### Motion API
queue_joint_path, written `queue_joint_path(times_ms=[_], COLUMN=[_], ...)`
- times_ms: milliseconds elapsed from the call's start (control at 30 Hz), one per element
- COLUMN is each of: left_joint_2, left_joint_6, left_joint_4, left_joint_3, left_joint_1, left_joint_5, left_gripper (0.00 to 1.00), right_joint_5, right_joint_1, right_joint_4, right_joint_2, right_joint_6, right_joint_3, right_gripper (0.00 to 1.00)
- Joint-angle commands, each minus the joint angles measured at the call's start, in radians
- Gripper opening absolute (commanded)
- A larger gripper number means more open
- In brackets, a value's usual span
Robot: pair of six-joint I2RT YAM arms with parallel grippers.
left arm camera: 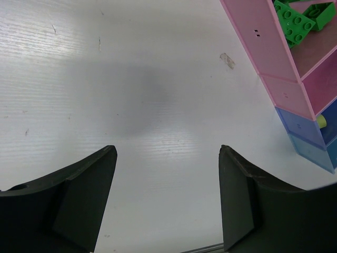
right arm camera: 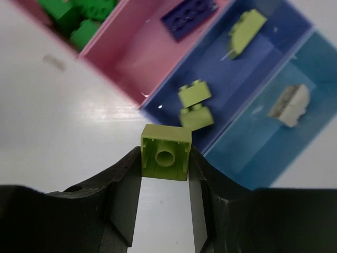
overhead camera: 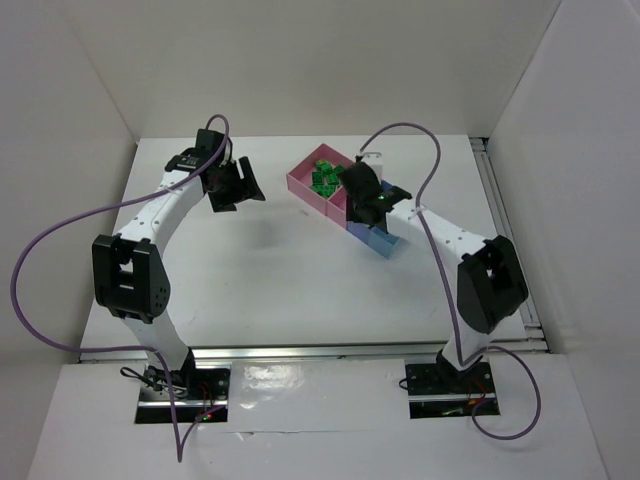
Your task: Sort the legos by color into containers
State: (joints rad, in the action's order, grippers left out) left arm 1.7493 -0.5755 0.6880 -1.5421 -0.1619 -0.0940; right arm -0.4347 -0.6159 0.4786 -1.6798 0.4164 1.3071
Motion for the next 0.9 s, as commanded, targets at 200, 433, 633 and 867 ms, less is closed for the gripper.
queue_joint_path(times_ms=[200,433,633,867], left_joint_2=[-0.037,-0.048,-0.039,-0.039], left_joint_6=[0.02,0.029,0.029,0.029], left_joint_4=[-0.002,0.007,0.007,0.007], left_joint_3=[0.004,0.013,0.004,0.003], left_joint_1=[0.005,0.015,0.015,0.015], left_joint_5=[-0.013,-0.003,-0.003,-0.012], left_gripper=[0.82,0.82,0.82,0.82], right_joint_5=[-0.075,-0.139,-0.357,-0.447], right_joint_1=[0.12,0.14,0.151,0.206], right_joint_4=[0.058,0.049,0.069,0.138], right_joint_2=[-0.155,-0.085,0.078,0.23], right_joint_6=[0.068,0.078,0.235,0.346], right_joint_3=[0.179,0.153,0.037,-0.089], right_gripper=[0.76,1.0,1.0,1.0])
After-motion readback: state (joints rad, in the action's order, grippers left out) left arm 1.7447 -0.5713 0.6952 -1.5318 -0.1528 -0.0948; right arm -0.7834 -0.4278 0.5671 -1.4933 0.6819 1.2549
